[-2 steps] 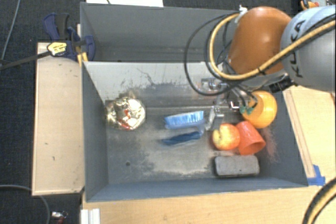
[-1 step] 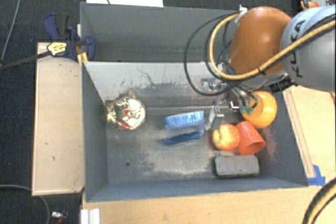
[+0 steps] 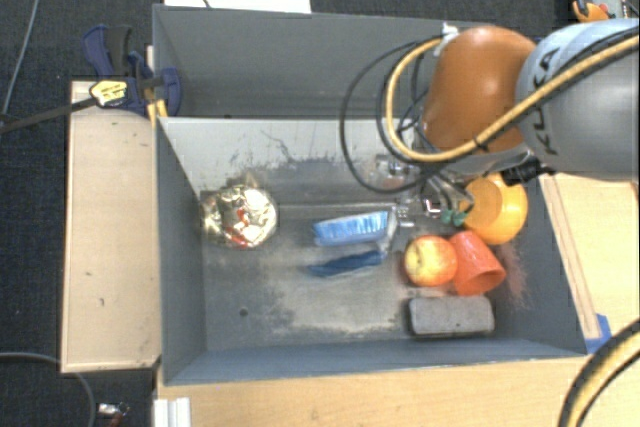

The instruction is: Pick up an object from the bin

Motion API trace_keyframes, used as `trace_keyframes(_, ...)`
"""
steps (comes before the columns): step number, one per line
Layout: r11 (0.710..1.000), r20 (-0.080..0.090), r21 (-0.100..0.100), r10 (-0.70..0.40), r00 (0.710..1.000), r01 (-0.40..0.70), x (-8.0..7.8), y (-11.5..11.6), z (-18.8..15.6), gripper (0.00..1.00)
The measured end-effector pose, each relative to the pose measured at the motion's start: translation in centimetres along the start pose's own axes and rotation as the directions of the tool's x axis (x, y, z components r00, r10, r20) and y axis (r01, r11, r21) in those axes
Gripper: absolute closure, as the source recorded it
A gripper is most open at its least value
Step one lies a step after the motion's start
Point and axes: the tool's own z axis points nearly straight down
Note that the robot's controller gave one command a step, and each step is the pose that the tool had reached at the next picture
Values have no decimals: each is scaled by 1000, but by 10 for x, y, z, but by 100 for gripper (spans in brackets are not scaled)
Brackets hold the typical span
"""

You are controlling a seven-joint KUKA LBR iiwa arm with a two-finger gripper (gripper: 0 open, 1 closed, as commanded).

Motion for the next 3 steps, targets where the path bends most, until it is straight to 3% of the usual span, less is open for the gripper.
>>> trace_keyframes(1, 1000, 0, -1, 23, 1000, -23, 12, 21, 11, 0)
trace_keyframes(2, 995, -13, -3, -99, 995, 99, 8, 17, 97, 0)
trace_keyframes(3, 970, 15, -8, 244, 970, -244, -10, 24, 55, 0)
